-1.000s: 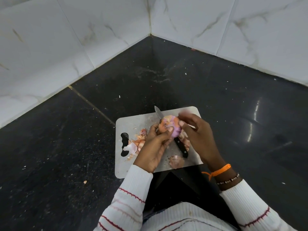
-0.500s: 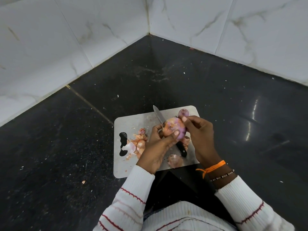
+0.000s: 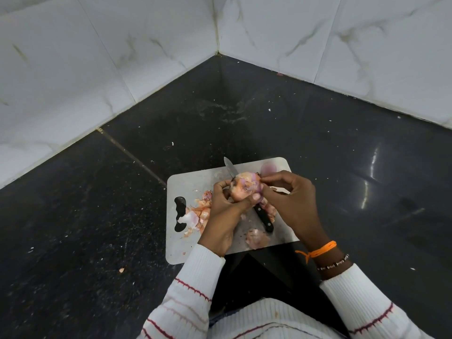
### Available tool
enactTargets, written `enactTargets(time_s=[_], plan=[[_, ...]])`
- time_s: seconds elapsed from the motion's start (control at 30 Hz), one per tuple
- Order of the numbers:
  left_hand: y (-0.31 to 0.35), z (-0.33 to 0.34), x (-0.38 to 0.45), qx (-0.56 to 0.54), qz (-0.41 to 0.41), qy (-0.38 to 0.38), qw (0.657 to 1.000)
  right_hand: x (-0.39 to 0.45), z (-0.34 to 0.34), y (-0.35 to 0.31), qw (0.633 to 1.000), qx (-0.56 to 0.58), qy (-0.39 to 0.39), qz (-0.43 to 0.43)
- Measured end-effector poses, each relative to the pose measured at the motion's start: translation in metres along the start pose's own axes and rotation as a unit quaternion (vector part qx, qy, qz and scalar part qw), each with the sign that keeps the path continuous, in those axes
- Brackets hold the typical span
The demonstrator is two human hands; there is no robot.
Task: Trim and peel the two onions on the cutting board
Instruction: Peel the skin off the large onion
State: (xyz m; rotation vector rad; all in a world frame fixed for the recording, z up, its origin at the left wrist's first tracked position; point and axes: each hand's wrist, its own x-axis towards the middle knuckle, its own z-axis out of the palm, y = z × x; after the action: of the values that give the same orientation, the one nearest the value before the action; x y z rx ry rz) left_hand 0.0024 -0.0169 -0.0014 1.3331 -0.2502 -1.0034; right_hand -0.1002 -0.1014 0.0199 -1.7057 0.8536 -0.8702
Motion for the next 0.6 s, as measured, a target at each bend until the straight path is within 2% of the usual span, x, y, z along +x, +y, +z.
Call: enactTargets(time_s=[0.17,0.37,0.47,0.6], plan=[[0.000,0.000,0.002,0.044,-0.002,0.008,0.999,0.001,-0.004,0.003,1.000,0.001,0.012,-0.012],[0.000,0.001,-0.002,0.046,-0.009,-0.009,0.999,0.000,0.001,0.003,0.990,0.109,-0.029,0.088],[0.001,0.001,-0.003,0.039,-0.007,-0.017,0.999,-0.003,0.004,0.001,0.974,0.190,-0.018,0.121],[0.000,0.000,-0.004,0.041,-0.004,-0.017,0.999,-0.004,0.007,0.001,0.968,0.212,-0.002,0.131]])
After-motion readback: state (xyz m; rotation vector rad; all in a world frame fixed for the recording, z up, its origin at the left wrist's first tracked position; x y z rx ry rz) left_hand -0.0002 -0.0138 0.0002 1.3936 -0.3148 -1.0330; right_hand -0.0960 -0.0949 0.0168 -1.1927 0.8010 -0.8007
